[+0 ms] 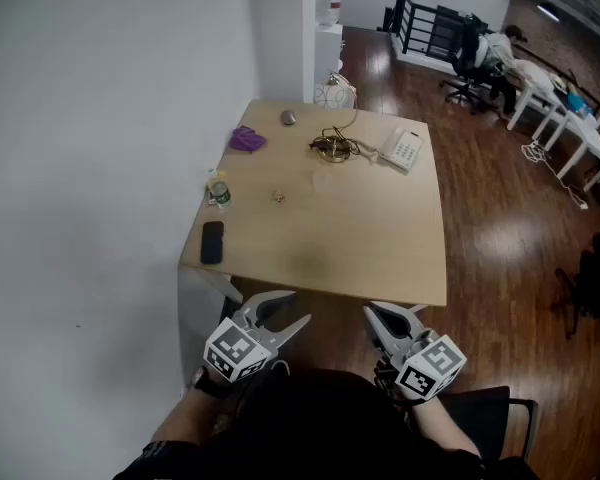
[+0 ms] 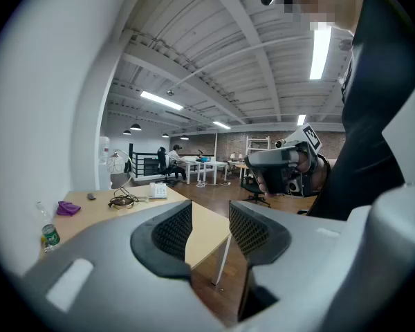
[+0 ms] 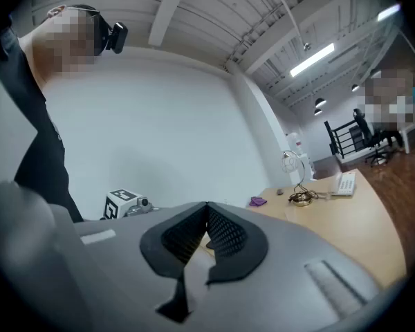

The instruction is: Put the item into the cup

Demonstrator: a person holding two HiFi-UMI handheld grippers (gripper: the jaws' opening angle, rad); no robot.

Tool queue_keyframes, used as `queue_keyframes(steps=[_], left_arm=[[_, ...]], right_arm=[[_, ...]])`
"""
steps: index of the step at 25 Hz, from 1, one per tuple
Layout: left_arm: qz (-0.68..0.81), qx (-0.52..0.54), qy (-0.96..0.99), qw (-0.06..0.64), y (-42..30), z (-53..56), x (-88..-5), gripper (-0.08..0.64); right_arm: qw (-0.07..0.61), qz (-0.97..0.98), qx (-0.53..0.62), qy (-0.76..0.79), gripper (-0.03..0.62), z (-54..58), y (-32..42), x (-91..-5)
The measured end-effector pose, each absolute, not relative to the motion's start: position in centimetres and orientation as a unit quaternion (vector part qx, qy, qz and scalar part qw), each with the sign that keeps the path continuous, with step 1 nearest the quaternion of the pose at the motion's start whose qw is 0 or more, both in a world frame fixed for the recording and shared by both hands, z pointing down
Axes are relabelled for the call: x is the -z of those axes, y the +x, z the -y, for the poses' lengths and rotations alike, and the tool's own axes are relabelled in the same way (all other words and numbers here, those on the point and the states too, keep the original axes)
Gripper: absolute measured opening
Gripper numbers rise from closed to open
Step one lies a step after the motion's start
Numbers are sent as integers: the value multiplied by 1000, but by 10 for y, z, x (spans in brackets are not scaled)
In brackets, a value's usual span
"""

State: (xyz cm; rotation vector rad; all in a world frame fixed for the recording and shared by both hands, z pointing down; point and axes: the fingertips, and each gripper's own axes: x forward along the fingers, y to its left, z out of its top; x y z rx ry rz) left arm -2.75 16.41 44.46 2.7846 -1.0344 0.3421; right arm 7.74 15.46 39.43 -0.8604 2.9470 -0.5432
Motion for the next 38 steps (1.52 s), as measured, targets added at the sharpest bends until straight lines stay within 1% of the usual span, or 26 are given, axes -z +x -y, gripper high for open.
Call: queue_keyframes(steps=[5, 9, 16, 23, 27, 30, 38], left_arm=[[361, -114, 923, 67, -14, -154, -448, 161], [373, -119, 917, 73, -7, -144, -458, 161], [384, -129, 911, 72, -16, -93, -463, 161], [371, -130, 915, 86, -48, -6, -477, 161], [359, -137, 920, 77, -68, 53, -482, 161], [347, -149, 923, 79, -88, 92, -492, 161], [343, -172, 920, 84, -125, 163, -510, 161]], right_arm=[[16, -952, 167, -255, 8, -149, 87, -394], [16, -952, 174, -250, 8, -138, 96, -401], [8, -952, 175, -252, 8, -89, 93, -409], [-14, -948, 165, -272, 8, -6, 58, -418], [-34, -944, 161, -287, 8, 49, 35, -425], [-37, -938, 170, -300, 8, 86, 19, -429], [-51, -935, 174, -305, 8, 141, -15, -438]])
